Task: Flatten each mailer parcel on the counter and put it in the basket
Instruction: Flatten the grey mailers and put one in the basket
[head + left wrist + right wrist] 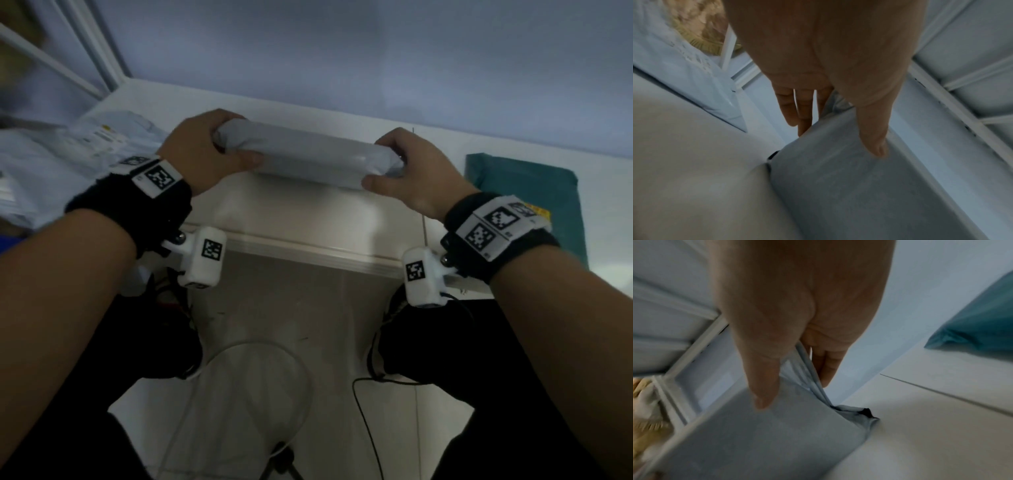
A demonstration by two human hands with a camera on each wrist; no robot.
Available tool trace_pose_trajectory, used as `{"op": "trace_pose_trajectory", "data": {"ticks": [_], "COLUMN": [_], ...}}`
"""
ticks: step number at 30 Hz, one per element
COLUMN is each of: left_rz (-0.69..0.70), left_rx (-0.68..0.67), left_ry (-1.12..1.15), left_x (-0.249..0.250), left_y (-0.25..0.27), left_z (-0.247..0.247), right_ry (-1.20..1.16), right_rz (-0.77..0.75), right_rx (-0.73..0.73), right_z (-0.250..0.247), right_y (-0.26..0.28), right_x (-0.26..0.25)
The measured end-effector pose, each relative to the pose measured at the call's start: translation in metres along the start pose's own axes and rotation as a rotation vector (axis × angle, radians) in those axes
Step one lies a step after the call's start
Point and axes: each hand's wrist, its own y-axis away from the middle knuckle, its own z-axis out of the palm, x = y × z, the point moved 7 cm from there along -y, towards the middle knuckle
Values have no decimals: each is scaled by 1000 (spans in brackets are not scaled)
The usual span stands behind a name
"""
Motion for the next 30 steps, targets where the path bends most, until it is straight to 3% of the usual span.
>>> {"op": "trace_pose_trajectory", "data": {"ticks": [3,6,8,14,20,25,30], "left_rz": [-89,-191,-252,-431,-589,-623,-641], "left_rx": [113,154,179,134,33,24,53], "left_ry": [144,374,407,500,613,680,817], "left_x": [-4,-4,-5,-20,-39,-54,-52], "left_y": [-7,-10,-12,-9,0,-5,-13], "left_z": [-15,-21,-20,7,52,69,74], "right_ry": [-254,-477,-574,-639,-549,-462,-747], "right_rz": [58,64,101,313,459,521,606], "right_rx": [87,130,137,164,133,160,278], "right_z": [-13,-21,-21,-6,22,42,49], "right_y": [-5,-7,-7,-7,-10,-15,-18], "right_x": [-2,-8,-8,17,49,77,96]}}
